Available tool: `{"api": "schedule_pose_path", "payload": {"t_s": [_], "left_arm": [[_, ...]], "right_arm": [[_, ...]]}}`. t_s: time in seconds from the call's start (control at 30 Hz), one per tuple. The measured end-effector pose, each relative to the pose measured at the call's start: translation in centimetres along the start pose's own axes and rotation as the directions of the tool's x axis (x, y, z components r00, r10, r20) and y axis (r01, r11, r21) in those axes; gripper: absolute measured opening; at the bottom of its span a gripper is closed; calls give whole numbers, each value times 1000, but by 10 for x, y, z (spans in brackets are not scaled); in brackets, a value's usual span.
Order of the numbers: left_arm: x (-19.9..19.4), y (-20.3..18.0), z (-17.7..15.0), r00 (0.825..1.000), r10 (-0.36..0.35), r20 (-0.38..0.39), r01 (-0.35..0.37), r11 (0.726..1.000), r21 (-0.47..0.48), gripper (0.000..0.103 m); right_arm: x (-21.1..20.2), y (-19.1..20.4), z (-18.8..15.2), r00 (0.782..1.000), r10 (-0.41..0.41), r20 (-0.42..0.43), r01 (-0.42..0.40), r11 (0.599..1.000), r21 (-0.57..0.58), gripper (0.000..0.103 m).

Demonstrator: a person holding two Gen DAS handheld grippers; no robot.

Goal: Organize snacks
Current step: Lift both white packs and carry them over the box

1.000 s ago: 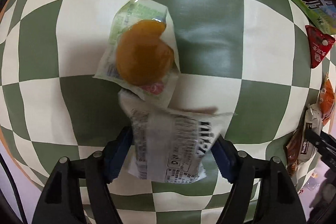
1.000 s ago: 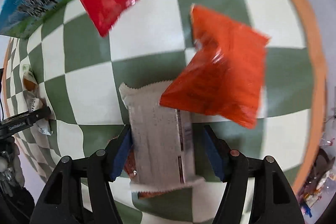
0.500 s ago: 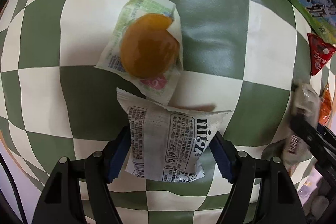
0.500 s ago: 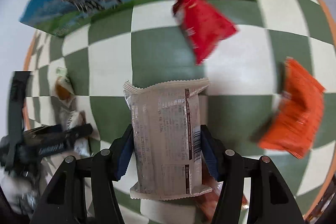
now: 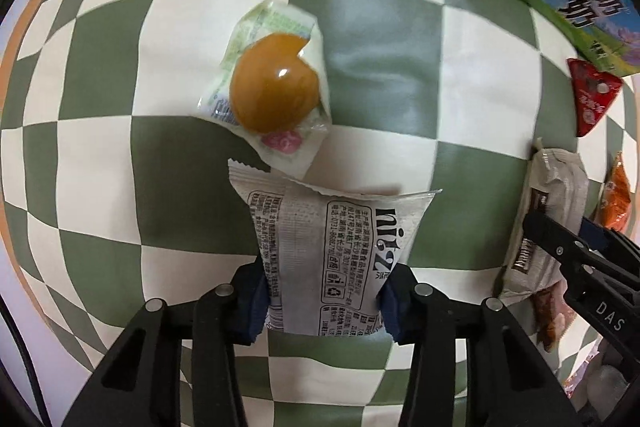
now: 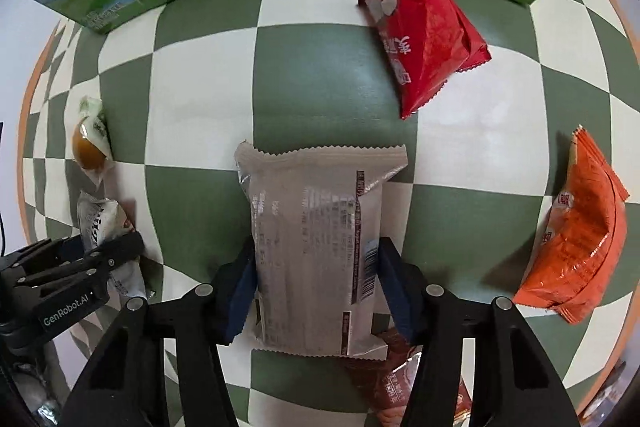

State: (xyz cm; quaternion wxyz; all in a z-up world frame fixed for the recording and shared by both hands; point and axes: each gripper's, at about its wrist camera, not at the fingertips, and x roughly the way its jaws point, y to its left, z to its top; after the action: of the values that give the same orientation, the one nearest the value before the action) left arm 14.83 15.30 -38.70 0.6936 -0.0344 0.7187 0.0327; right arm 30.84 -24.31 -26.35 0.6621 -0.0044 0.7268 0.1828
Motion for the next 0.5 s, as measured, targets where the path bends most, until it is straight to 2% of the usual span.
{"api": "schedule_pose_path", "payload": {"t_s": [0.13, 0.27, 0.37, 0.5], "left_arm": [[-38, -17, 9, 998, -29, 47, 27, 999, 34, 41], [-86, -35, 13, 989, -98, 110, 92, 994, 61, 41], [-137, -51, 27, 969, -177, 175, 163, 982, 93, 41], [-196, -57, 69, 939, -234, 253, 199, 967, 158, 41]], "right_arm": [[-28, -9, -11, 997, 65, 31, -65, 998, 14, 57], [-60, -9, -11, 988, 127, 85, -128, 992, 15, 57], [-98, -12, -1, 974, 181, 137, -185, 983, 17, 57], [-162, -32, 27, 941, 236, 242, -244, 970, 4, 57]]}}
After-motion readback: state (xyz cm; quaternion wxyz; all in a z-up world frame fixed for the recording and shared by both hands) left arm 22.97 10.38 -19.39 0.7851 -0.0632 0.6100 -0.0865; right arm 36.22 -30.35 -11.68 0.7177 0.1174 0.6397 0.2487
